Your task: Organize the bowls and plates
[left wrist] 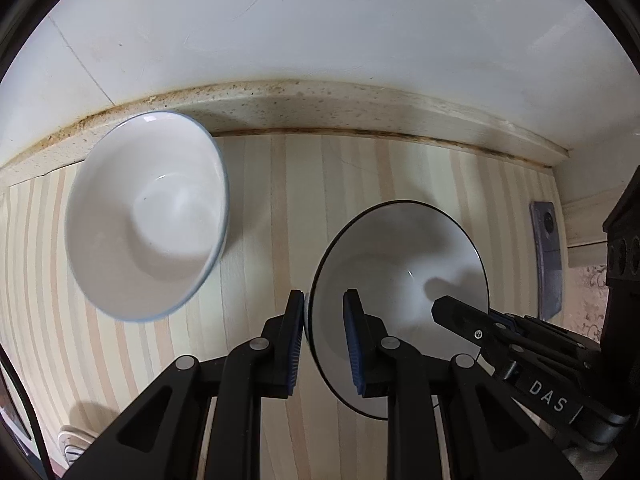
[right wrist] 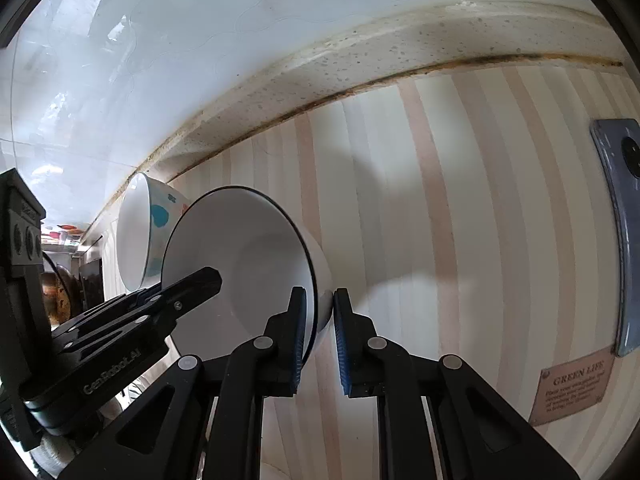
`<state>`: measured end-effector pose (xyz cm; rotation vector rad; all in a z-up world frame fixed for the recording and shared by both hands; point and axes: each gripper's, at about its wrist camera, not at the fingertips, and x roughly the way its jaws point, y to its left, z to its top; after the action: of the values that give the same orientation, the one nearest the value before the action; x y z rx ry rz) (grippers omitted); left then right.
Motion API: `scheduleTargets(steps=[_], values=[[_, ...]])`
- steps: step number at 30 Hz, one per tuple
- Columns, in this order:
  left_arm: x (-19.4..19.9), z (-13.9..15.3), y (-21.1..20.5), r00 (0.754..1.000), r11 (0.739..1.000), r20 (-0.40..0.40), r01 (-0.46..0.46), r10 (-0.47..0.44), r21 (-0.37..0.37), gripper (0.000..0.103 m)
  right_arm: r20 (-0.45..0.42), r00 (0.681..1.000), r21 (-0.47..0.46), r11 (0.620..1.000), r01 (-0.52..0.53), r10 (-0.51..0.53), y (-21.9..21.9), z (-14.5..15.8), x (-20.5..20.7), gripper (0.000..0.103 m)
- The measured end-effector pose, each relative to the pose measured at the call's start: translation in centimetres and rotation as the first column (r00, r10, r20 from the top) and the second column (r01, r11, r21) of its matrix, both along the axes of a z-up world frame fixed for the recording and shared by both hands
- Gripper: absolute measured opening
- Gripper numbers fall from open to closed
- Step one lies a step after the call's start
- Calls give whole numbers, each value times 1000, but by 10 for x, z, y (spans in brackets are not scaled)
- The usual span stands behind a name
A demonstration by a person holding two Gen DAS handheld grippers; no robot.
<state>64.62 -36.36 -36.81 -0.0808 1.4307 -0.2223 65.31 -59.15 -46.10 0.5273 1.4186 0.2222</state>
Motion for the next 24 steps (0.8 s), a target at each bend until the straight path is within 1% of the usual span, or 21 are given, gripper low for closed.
scheduleTargets(steps=[6,11,15,18,24], values=[[-22,22,6,1000,1000,25,6,-5,-24,18,21,1000,8,1000,9,-9,-1,20,-16,16],[-56,47,17,998,1000,65,12,-10,-25,18,46,999,10,1000,-6,5,5,47,-41,16],[-88,61,24,996,1000,87,25,-24,-12,18,54,998,6,1000,-28,27,17,66,-70,16],[-115,68,31,996,999,88,33,-32,-11,18,56,997,5,999,-45,45,28,78,-102,16],[-160,68,45,998,999,54,25,-23,-27,18,37,997,19,998,-67,66,39,87,-155,16]])
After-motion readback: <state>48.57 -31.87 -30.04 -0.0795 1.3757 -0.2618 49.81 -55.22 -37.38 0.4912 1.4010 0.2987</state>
